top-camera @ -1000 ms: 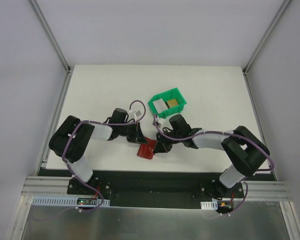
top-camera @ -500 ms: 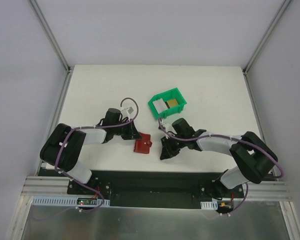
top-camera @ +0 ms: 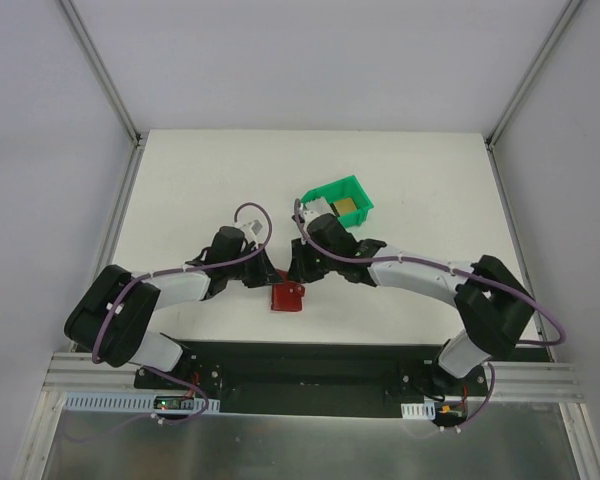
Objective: Put the credit cards into the card holder
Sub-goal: Open the card holder at the center of the board.
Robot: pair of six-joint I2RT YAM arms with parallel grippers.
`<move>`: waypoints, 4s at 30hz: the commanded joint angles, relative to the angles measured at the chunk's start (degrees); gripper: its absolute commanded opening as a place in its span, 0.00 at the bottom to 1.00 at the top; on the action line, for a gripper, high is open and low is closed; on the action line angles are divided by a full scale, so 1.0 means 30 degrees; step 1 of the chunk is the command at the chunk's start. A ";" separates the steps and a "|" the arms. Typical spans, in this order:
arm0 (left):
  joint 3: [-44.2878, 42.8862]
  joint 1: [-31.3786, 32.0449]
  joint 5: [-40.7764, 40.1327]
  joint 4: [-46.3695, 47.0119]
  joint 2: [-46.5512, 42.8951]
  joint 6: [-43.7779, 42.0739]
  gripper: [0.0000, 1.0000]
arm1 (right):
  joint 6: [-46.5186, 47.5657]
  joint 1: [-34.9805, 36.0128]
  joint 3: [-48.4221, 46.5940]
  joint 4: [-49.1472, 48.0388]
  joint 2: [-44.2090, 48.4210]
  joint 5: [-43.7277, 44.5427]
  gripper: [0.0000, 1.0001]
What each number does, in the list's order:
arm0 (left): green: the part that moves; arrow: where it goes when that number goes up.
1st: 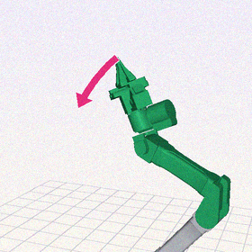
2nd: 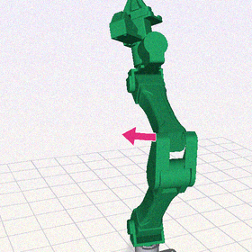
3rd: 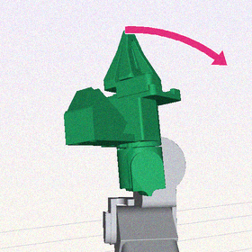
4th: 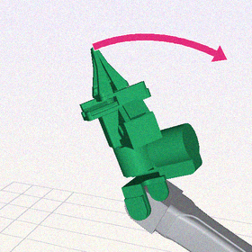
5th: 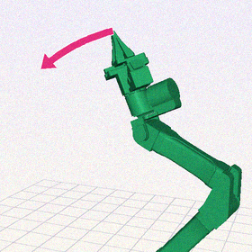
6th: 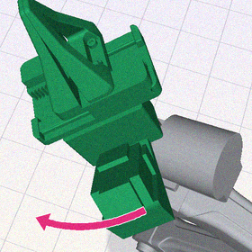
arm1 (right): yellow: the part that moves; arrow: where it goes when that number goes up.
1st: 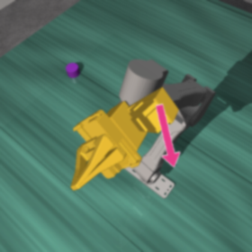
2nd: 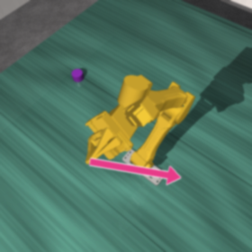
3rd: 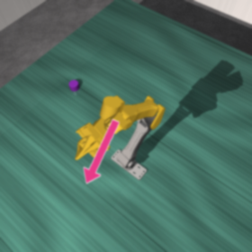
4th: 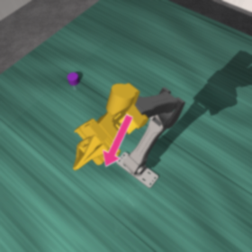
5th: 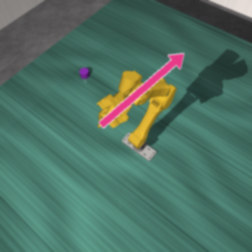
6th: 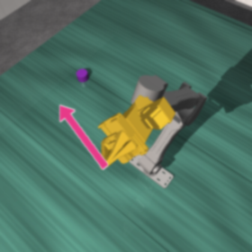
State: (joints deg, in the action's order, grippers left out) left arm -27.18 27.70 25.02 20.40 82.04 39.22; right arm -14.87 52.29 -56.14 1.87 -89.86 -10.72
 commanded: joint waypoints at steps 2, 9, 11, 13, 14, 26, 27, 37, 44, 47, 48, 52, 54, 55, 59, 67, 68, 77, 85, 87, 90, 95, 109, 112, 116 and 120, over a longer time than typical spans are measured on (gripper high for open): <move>0.0300 0.0053 -0.1219 -0.0180 -0.1008 0.1193 0.00 | -0.1341 0.0644 -0.0915 0.0051 -0.1859 0.1287 0.17; 0.0359 0.0053 -0.1365 -0.0268 -0.1272 0.1223 0.00 | -0.1576 0.0762 -0.1267 0.0079 -0.2887 0.1549 0.16; 0.0301 0.0053 -0.1395 -0.0327 -0.1302 0.1164 0.00 | -0.1517 0.0733 -0.1384 0.0809 -0.2887 0.2193 0.16; 0.0300 0.0053 -0.1395 -0.0443 -0.1302 0.0989 0.00 | -0.1517 0.0762 -0.1443 0.1570 -0.2916 0.2838 0.16; 0.0242 0.0053 -0.1395 -0.0531 -0.1273 0.0901 0.00 | -0.1546 0.0733 -0.1414 0.1835 -0.2916 0.3189 0.16; -0.0285 0.0053 -0.1190 -0.0941 -0.0249 -0.0622 0.10 | -0.3097 -0.0935 0.1250 -0.1028 -0.2769 0.0676 0.24; -0.0402 0.0053 -0.1248 -0.1145 -0.0102 -0.0739 0.16 | -0.3273 -0.1082 0.1455 -0.1294 -0.2828 0.0441 0.24; -0.0931 0.0053 -0.3884 -0.4661 -0.2295 -0.1326 0.52 | -0.4592 -0.2020 0.3331 -0.3551 -0.2945 -0.0762 0.25; -0.1572 0.0490 -0.4003 -0.6007 -0.4114 -0.1676 0.48 | -0.5031 -0.2021 0.3595 -0.3933 -0.3033 -0.0530 0.23; -0.3122 0.1690 -0.4790 -0.7613 -0.3677 -0.2262 0.52 | -0.5559 -0.2021 0.4268 -0.4137 -0.2800 0.0173 0.20; -0.3766 0.1983 -0.4996 -0.8375 -0.3269 -0.2467 0.52 | -0.5734 -0.2021 0.4531 -0.4197 -0.2625 0.0320 0.20; -0.5789 0.3447 -0.6488 -1.0400 -0.1277 -0.3053 0.52 | -0.6670 -0.1962 0.5877 -0.5745 -0.2418 0.0467 0.18; -0.6756 0.4325 -0.7134 -1.1192 -0.0281 -0.3171 0.52 | -0.7081 -0.1933 0.6347 -0.6421 -0.2360 0.0642 0.17; -0.7370 0.4649 -0.7572 -1.1805 0.0188 -0.3346 0.53 | -0.7257 -0.1933 0.6756 -0.6743 -0.2302 0.0731 0.17; -0.9395 0.5646 -0.9450 -1.4153 0.2151 -0.3289 0.55 | -0.7726 -0.1933 0.7579 -0.7652 -0.2125 0.0937 0.17; -1.2325 0.6966 -1.1295 -1.7052 0.5111 -0.2500 0.59 | -0.8255 -0.1962 0.8400 -0.9205 -0.2563 0.0616 0.18; -1.2501 0.7083 -1.1413 -1.7258 0.5288 -0.2382 0.58 | -0.8313 -0.1991 0.8430 -0.9410 -0.2681 0.0441 0.18; -1.3586 0.7640 -1.2001 -1.8373 0.6753 -0.2293 0.58 | -0.8577 -0.2138 0.8752 -1.0349 -0.3150 0.0058 0.18; -1.4464 0.8109 -1.2205 -1.8753 0.7632 -0.2204 0.59 | -0.8607 -0.2226 0.8869 -1.0613 -0.3267 -0.0001 0.18; -1.4554 0.8197 -1.2351 -1.9017 0.7780 -0.2263 0.57 | -0.8665 -0.2255 0.8840 -1.0671 -0.3413 -0.0088 0.18; -1.4699 0.8255 -1.2410 -1.9310 0.8043 -0.2468 0.52 | -0.8694 -0.2285 0.8869 -1.0759 -0.3502 -0.0089 0.18; -1.5139 0.8519 -1.2703 -1.9808 0.8600 -0.2557 0.40 | -0.8753 -0.2430 0.8957 -1.0877 -0.3648 -0.0088 0.18; -1.5345 0.8783 -1.3845 -2.0189 0.6378 -0.2498 0.00 | -0.8665 -0.2636 0.9016 -1.0906 -0.3824 -0.0059 0.17; -1.5083 0.8783 -1.4780 -2.0541 0.5032 -0.2177 0.00 | -0.8607 -0.2665 0.9016 -1.0877 -0.3737 -0.0001 0.17; -1.3943 0.8433 -1.5778 -2.0600 0.2747 -0.1475 0.00 | -0.8285 -0.2636 0.8899 -1.0672 -0.3503 0.0029 0.17; -1.1601 0.7380 -1.6483 -2.0425 0.0228 -0.0274 0.00 | -0.8051 -0.2636 0.8782 -1.0497 -0.3064 -0.0030 0.17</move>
State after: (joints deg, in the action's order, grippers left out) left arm -67.55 52.47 -19.73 -38.81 89.62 34.09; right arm -42.41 44.47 -31.05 -38.39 -98.21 -13.54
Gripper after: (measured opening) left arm 0.006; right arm 0.171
